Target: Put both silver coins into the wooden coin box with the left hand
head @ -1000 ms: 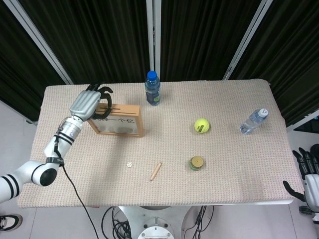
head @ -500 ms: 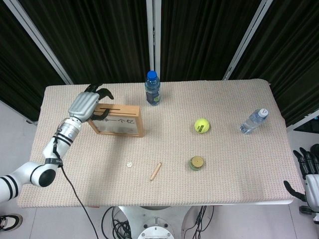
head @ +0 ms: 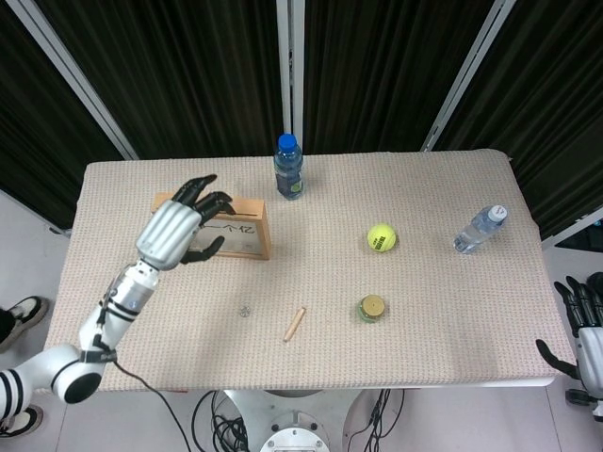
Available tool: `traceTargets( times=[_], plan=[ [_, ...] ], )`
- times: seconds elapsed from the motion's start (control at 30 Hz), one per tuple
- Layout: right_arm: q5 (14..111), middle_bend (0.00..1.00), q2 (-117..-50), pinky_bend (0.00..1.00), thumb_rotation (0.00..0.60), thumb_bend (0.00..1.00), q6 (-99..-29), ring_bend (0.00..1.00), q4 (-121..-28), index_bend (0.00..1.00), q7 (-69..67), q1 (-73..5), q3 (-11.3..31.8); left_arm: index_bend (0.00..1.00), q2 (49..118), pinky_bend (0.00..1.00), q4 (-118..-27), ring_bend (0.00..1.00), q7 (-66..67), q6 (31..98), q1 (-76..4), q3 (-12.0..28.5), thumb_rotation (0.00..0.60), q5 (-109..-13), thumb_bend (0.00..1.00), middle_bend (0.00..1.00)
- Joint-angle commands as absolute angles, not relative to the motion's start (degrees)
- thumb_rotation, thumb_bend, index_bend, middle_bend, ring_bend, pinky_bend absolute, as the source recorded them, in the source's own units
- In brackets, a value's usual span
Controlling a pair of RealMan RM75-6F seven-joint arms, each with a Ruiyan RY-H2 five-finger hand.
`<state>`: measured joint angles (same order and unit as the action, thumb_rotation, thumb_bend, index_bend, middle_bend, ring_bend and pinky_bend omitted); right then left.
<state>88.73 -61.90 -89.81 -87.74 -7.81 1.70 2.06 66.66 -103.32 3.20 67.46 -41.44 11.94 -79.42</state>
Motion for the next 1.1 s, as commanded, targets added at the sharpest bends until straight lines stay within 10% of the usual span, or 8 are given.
traceTargets(
  times=[0.03, 0.43, 1.1],
  plan=[
    [88.74, 0.0, -62.09, 0.0, 0.6, 0.18, -89.65, 0.0, -87.31, 0.0, -8.25, 1.71, 1.9, 0.36, 69.2, 0.14, -106.45, 0.06, 4.0, 74.54, -34.68, 4.44, 0.6, -89.12, 0.36, 0.26],
    [89.25, 0.0, -62.8, 0.0, 0.6, 0.18, -90.5, 0.0, -86.03, 0.0, -9.15, 2.35, 1.35, 0.4, 82.18, 0.14, -89.89, 0.08, 0.38, 78.34, -27.09, -4.22, 0.6, -96.0, 0.34, 0.28],
    [87.9, 0.0, -62.34, 0.0, 0.6, 0.18, -90.36, 0.0, -86.41, 0.0, -8.66, 2.83, 1.66, 0.41, 99.22, 0.14, -66.89, 0.08, 0.44, 70.58, -30.58, -0.74, 0.6, -94.53, 0.24, 0.27]
  ],
)
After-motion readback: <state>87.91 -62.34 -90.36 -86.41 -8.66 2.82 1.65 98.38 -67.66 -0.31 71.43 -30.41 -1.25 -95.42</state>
